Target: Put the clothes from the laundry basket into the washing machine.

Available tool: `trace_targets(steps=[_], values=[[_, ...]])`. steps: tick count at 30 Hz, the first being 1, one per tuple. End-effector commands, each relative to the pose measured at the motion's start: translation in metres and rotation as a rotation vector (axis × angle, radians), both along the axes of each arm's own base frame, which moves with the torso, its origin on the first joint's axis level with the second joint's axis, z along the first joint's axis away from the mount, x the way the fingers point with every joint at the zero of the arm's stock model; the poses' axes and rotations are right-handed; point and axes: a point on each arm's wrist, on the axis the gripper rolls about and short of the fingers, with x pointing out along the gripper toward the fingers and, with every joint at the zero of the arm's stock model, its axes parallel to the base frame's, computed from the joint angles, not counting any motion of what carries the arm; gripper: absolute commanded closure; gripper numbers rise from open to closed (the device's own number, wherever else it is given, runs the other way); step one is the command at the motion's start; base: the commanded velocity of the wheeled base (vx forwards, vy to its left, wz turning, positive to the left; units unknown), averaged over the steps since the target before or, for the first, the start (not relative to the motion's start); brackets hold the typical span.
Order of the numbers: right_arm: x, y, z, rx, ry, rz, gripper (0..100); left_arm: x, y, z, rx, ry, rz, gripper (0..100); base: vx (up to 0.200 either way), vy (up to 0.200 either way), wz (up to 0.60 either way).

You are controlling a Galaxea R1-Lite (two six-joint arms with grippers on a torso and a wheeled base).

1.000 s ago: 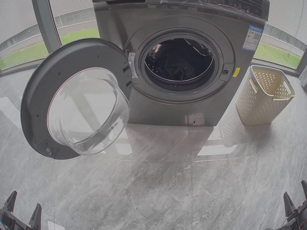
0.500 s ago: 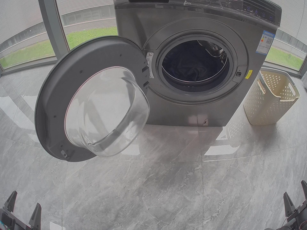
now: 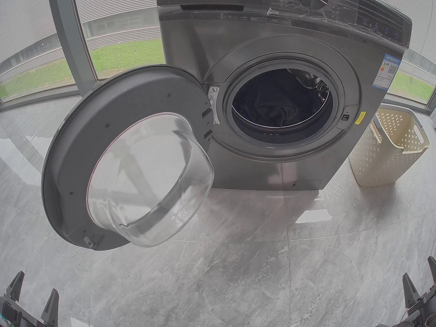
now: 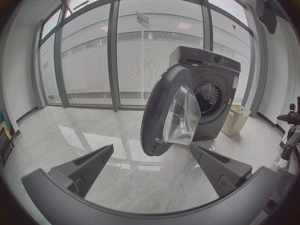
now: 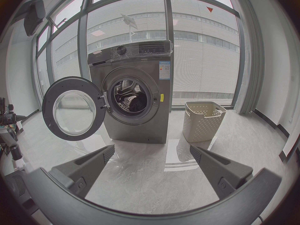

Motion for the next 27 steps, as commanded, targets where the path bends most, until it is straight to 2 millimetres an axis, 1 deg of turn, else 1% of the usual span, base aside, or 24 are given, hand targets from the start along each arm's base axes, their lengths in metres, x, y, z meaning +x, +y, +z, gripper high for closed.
trace_targets(steps=[1,8,23,27], values=[[0.0001,0.0000,-0.0048,0.000,0.002,0.000,0,0.0007,0.0000,-0.0046,0.000,0.010,0.000,0,0.000,0.200,0.00],[0.0001,0.0000,-0.0048,0.000,0.002,0.000,0,0.0007,-0.0001,-0.0046,0.006,0.010,-0.003,0,0.000,0.200,0.00],[0.0001,0.0000,-0.0049,0.000,0.003,0.000,0,0.0007,-0.0001,-0.0051,0.014,0.010,-0.005,0,0.000,0.000,0.00],[0.0001,0.0000,-0.0048,0.000,0.002,0.000,0,0.0007,-0.0001,-0.0049,0.002,0.008,-0.005,0,-0.200,0.000,0.00]])
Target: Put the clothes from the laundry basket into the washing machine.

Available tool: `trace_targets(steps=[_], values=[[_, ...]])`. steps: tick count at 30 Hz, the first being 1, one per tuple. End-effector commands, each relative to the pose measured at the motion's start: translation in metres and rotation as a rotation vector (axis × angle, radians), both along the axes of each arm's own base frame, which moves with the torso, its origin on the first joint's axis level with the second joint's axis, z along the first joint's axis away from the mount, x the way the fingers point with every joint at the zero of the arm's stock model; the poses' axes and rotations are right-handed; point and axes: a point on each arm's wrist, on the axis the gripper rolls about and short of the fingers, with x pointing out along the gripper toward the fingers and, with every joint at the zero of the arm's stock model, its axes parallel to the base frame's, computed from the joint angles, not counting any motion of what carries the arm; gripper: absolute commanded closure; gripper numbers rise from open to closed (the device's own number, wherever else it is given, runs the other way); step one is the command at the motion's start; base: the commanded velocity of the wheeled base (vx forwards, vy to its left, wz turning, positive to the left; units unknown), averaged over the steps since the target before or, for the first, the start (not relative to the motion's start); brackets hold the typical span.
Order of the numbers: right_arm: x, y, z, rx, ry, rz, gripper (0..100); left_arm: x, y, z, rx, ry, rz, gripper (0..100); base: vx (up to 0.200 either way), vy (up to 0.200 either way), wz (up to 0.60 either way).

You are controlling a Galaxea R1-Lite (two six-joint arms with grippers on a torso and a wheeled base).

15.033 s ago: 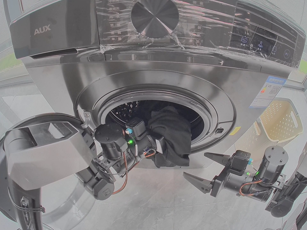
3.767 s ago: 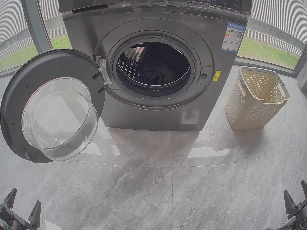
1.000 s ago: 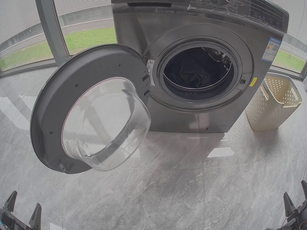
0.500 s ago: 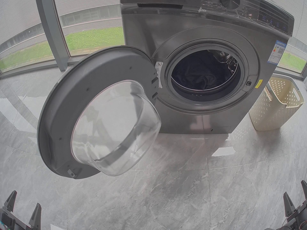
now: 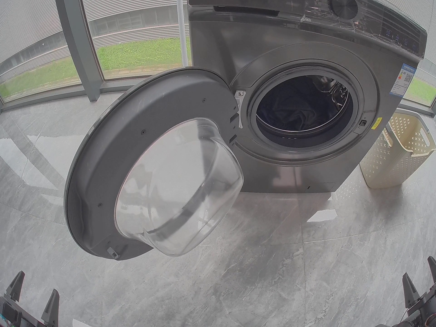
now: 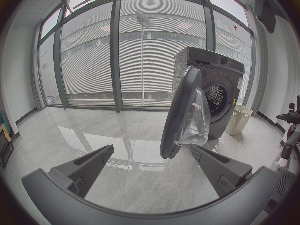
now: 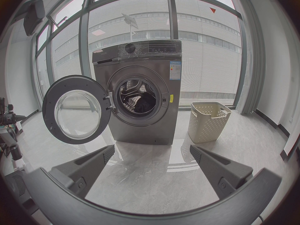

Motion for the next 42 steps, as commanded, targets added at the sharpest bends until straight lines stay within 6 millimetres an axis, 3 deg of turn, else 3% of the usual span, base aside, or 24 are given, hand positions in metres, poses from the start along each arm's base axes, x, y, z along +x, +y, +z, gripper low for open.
trace_targets(steps=[1,14,15,18,22,23,31,42], values=[[0.000,0.000,-0.005,0.000,0.000,0.001,0,0.001,0.000,-0.005,-0.002,0.008,0.002,0,-0.200,0.000,0.00],[0.000,0.000,-0.005,0.002,0.000,-0.001,0,0.000,0.000,-0.001,0.011,-0.020,0.016,0,-0.015,0.000,0.00],[0.000,0.000,-0.005,0.000,0.000,-0.001,0,-0.008,0.000,0.031,-0.001,-0.141,0.007,0,0.000,0.000,0.00],[0.000,0.000,-0.005,0.000,0.000,-0.002,0,-0.009,0.001,0.061,-0.003,-0.117,-0.047,0,0.000,0.000,0.00],[0.000,0.000,-0.005,0.002,0.000,-0.001,0,0.010,0.001,0.075,-0.028,0.012,-0.168,0,0.000,0.000,0.00],[0.000,0.000,-0.005,0.002,0.002,-0.004,0,0.027,-0.002,0.084,-0.083,0.075,-0.240,0,0.000,0.000,0.00],[0.000,0.000,-0.005,0.000,0.002,-0.005,0,0.075,-0.019,0.119,-0.167,0.151,-0.382,0,0.000,0.000,0.00],[0.000,0.000,-0.005,0.002,0.002,-0.007,0,0.141,-0.038,0.124,-0.137,0.190,-0.442,0,0.000,0.000,0.00]])
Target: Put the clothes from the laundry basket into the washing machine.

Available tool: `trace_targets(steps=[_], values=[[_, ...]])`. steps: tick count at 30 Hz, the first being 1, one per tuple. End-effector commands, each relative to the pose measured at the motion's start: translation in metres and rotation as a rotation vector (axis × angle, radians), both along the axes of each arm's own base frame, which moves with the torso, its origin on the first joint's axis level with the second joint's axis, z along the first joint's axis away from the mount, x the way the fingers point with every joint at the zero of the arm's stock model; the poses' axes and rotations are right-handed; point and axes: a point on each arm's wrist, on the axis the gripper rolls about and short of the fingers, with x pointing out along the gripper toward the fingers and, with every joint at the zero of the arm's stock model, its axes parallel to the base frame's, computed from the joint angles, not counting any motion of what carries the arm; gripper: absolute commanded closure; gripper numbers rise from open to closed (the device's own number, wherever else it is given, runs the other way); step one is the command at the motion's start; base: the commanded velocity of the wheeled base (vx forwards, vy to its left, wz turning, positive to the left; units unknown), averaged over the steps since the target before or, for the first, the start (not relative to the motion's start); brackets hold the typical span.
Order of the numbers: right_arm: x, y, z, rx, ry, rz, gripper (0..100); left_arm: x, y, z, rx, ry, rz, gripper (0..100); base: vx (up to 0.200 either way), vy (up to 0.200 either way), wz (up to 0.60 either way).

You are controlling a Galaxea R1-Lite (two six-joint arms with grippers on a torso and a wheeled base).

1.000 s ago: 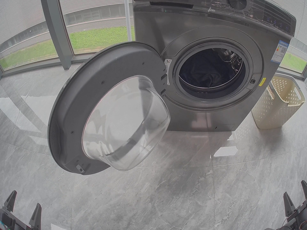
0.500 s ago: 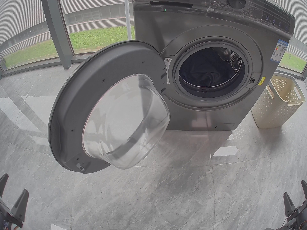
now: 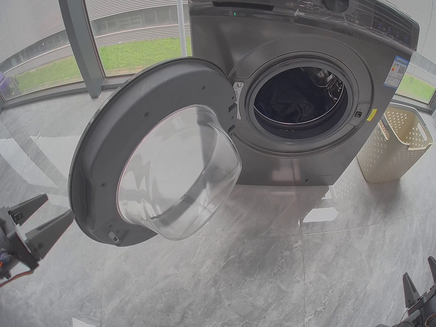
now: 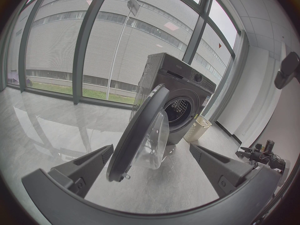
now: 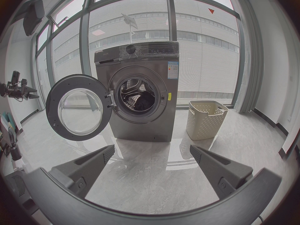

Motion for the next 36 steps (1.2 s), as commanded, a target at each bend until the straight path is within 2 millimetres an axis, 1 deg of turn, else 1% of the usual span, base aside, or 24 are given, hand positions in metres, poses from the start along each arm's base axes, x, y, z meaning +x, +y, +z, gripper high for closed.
trace_targets(steps=[1,2,5,8,9,10,11,12,13,17,18,19,20,23,29,32,35,36], values=[[0.000,0.000,-0.005,0.000,0.000,0.000,0,0.045,-0.013,-0.006,0.037,0.094,-0.022,0,0.000,0.000,0.00],[0.000,0.000,-0.005,0.000,0.000,0.000,0,0.054,-0.016,-0.007,0.042,0.098,-0.026,0,0.000,0.000,0.00],[0.000,0.000,-0.005,-0.001,0.000,0.000,0,0.062,-0.020,-0.012,0.065,0.100,-0.045,0,0.000,0.000,0.00],[0.000,0.000,-0.005,-0.001,0.000,0.000,0,0.064,-0.022,-0.015,0.082,0.098,-0.076,0,0.000,0.000,0.00],[0.000,0.000,-0.005,-0.001,0.000,-0.001,0,0.063,-0.024,-0.019,0.100,0.098,-0.133,0,0.000,0.000,0.00],[0.000,0.000,-0.005,-0.001,0.000,0.000,0,0.063,-0.025,-0.019,0.100,0.098,-0.137,0,0.000,0.000,0.00],[0.000,0.000,-0.005,-0.001,0.000,-0.001,0,0.060,-0.028,-0.019,0.106,0.089,-0.181,0,0.000,0.000,0.00],[0.000,0.000,-0.005,-0.001,0.000,-0.001,0,0.060,-0.028,-0.019,0.106,0.089,-0.181,0,0.000,0.000,0.00],[0.000,0.000,-0.005,-0.001,0.000,0.000,0,0.051,-0.034,-0.017,0.095,0.070,-0.244,0,0.000,0.000,0.00],[0.000,0.000,-0.005,-0.001,0.000,0.000,0,0.029,-0.040,-0.016,0.066,0.033,-0.378,0,0.000,0.000,0.00],[0.000,0.000,-0.005,-0.001,0.000,0.000,0,0.029,-0.040,-0.016,0.066,0.033,-0.378,0,0.000,0.000,0.00],[0.000,0.000,-0.005,-0.001,0.000,0.000,0,0.019,-0.042,-0.014,0.027,0.034,-0.449,0,0.000,0.000,0.00],[0.000,0.000,-0.005,-0.001,0.001,0.000,0,0.014,-0.043,-0.013,0.000,0.035,-0.478,0,0.000,0.000,0.00],[0.000,0.000,-0.005,-0.001,0.000,-0.001,0,0.009,-0.043,-0.009,-0.068,0.063,-0.509,0,0.000,0.000,0.00],[0.000,0.000,-0.005,-0.001,0.000,0.002,0,0.015,-0.044,-0.010,-0.074,0.085,-0.472,0,0.000,0.000,0.00],[0.000,0.000,-0.005,-0.001,0.000,0.002,0,0.028,-0.036,-0.007,-0.074,0.080,-0.346,0,0.000,0.000,0.00],[0.000,0.000,-0.005,-0.001,0.000,0.003,0,0.036,-0.033,-0.006,-0.071,0.089,-0.288,0,0.000,0.000,0.00],[0.000,0.000,-0.005,-0.001,0.000,0.003,0,0.042,-0.032,-0.006,-0.066,0.098,-0.260,0,0.000,0.000,0.00]])
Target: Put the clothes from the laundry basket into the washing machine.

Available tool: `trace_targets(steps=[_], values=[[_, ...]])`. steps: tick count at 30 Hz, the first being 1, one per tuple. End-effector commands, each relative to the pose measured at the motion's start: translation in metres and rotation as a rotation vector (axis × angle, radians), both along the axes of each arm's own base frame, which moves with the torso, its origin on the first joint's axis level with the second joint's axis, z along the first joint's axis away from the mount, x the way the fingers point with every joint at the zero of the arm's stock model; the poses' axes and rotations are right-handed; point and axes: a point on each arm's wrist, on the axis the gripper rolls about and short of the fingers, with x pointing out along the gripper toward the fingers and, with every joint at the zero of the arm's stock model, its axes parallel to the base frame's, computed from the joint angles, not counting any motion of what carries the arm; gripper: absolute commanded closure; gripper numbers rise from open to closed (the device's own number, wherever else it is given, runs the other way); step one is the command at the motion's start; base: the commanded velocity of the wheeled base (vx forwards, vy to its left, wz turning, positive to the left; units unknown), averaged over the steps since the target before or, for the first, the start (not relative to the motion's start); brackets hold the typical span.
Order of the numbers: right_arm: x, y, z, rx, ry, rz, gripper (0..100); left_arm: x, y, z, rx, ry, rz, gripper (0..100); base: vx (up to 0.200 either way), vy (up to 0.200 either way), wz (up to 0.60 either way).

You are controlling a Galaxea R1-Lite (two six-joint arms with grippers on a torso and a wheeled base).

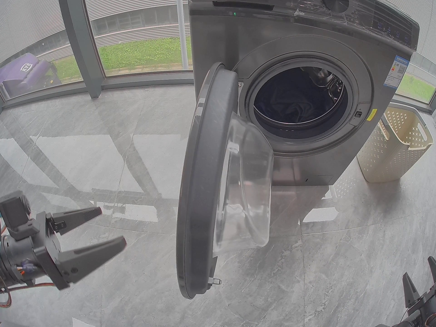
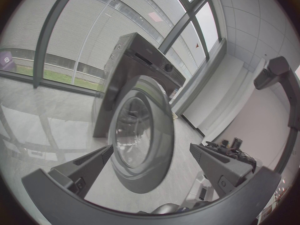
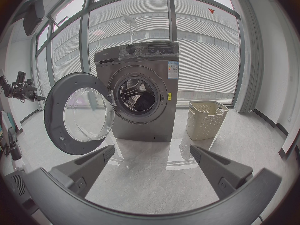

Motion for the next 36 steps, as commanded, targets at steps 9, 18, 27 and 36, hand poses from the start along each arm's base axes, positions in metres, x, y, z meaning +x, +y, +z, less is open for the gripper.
trace_targets(steps=[9,18,27,36], values=[[0.000,0.000,-0.005,0.000,0.000,0.003,0,0.060,-0.019,-0.011,0.144,0.033,0.155,0,0.000,0.000,0.00],[0.000,0.000,-0.005,0.000,0.000,0.006,0,0.100,-0.064,0.000,0.143,0.008,0.164,0,0.000,0.000,0.00],[0.000,0.000,-0.005,0.000,-0.002,0.003,0,0.135,-0.095,0.017,0.122,-0.047,0.179,0,0.000,0.000,0.00],[0.000,0.000,-0.005,0.000,0.000,0.007,0,0.162,-0.135,0.013,0.152,-0.087,0.150,0,0.000,0.000,0.00]])
